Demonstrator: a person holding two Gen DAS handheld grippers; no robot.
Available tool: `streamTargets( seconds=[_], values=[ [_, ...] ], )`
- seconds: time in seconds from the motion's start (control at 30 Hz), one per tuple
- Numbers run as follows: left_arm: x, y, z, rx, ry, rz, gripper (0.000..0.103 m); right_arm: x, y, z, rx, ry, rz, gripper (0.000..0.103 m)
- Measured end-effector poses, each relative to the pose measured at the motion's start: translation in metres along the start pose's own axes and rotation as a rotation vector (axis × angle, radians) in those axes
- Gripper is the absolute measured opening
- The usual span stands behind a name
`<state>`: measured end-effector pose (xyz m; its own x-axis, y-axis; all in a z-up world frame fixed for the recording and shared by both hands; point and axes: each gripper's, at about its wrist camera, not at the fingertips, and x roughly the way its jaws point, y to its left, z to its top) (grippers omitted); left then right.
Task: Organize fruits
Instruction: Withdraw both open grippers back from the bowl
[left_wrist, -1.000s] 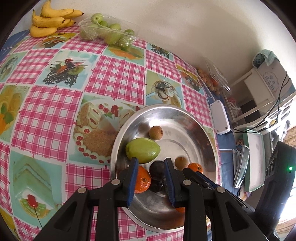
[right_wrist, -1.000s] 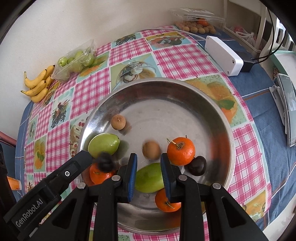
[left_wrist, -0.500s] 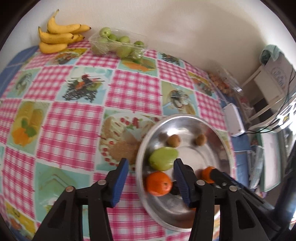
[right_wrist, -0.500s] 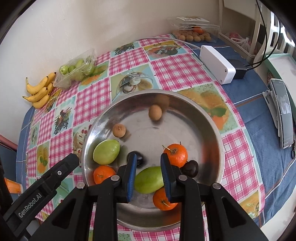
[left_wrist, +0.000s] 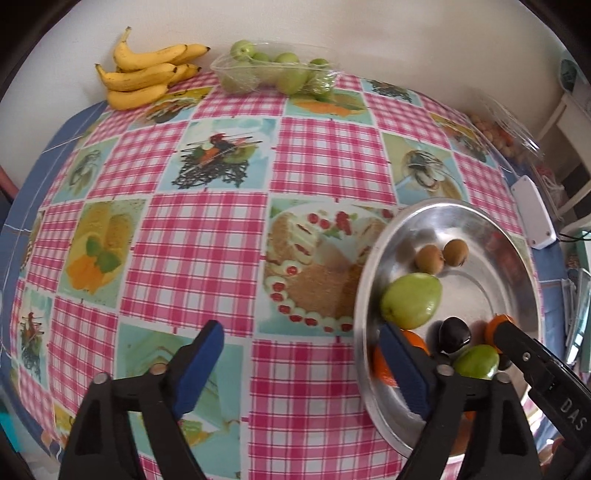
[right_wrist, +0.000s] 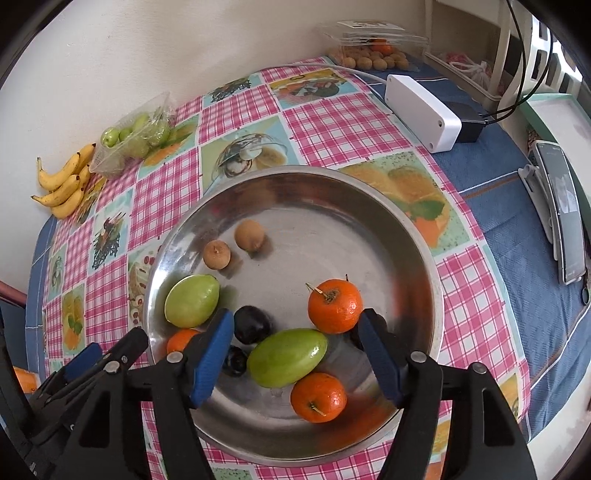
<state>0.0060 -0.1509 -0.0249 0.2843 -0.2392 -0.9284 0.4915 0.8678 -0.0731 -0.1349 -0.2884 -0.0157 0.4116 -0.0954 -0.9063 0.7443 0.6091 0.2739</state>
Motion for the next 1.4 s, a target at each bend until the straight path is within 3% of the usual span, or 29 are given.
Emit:
streamTargets(
  seconds=[0.2,0.47,0.6,1.0,1.4],
  values=[
    [0.002,0.008,0.003,-0.026,-0.011,0.038,0.102,0.002,0.002,0.000,-0.010,0.004,-0.005,0.080],
    [0.003,0.015,0.004,-0.024,-0.034,0.079,0.103,0.009,0.005,-0.001,-0.027,0.016,-0.021,0.083],
    [0.004,0.018,0.004,-0.021,-0.033,0.101,0.103,0.008,0.003,-0.001,-0.019,0.006,-0.016,0.102],
    [0.006,0.021,0.006,0.004,-0.042,0.117,0.103,0.007,0.002,-0.002,-0.015,-0.004,-0.031,0.102],
    [-0.002,0.022,0.004,0.061,-0.064,0.194,0.103,0.007,0.011,-0.008,-0.036,-0.007,-0.034,0.102]
  ],
)
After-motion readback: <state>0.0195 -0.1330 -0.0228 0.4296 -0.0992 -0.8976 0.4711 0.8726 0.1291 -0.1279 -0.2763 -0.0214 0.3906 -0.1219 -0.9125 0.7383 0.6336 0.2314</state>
